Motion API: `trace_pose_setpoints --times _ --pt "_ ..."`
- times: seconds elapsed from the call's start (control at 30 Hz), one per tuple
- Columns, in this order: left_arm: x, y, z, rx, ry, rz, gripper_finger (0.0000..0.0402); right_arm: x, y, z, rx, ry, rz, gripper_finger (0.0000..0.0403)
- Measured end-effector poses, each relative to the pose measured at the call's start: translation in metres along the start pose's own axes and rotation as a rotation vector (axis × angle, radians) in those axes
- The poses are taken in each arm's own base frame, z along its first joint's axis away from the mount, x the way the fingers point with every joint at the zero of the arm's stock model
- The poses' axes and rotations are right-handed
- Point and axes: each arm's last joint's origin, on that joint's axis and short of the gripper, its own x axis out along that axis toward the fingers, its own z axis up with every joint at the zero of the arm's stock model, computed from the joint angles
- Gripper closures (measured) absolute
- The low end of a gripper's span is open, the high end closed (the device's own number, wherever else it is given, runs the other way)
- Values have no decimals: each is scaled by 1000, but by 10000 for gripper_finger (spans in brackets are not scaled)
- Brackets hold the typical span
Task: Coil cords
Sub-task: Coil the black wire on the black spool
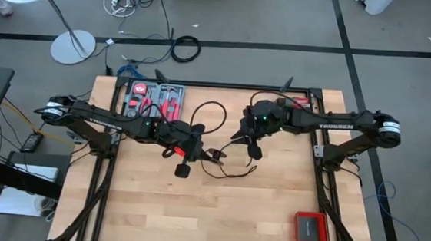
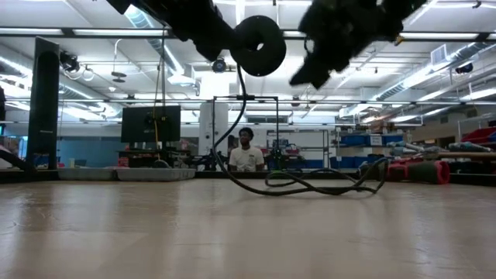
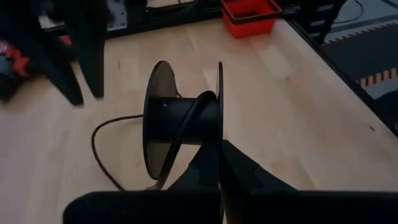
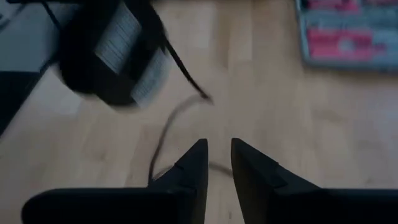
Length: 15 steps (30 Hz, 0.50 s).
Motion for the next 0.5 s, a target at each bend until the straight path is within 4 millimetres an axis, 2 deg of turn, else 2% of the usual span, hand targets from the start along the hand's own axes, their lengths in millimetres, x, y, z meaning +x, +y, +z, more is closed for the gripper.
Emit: trace_pose_setpoints --times 0.17,0.27,0.5 --pt "0 -2 2 46 -26 -70 401 14 -16 -40 100 -60 32 334" --pt "0 -4 4 91 -60 -120 401 26 -20 -55 125 -178 21 333" --pt "-1 0 12 149 -148 -103 401 61 -16 -75 182 -272 118 323"
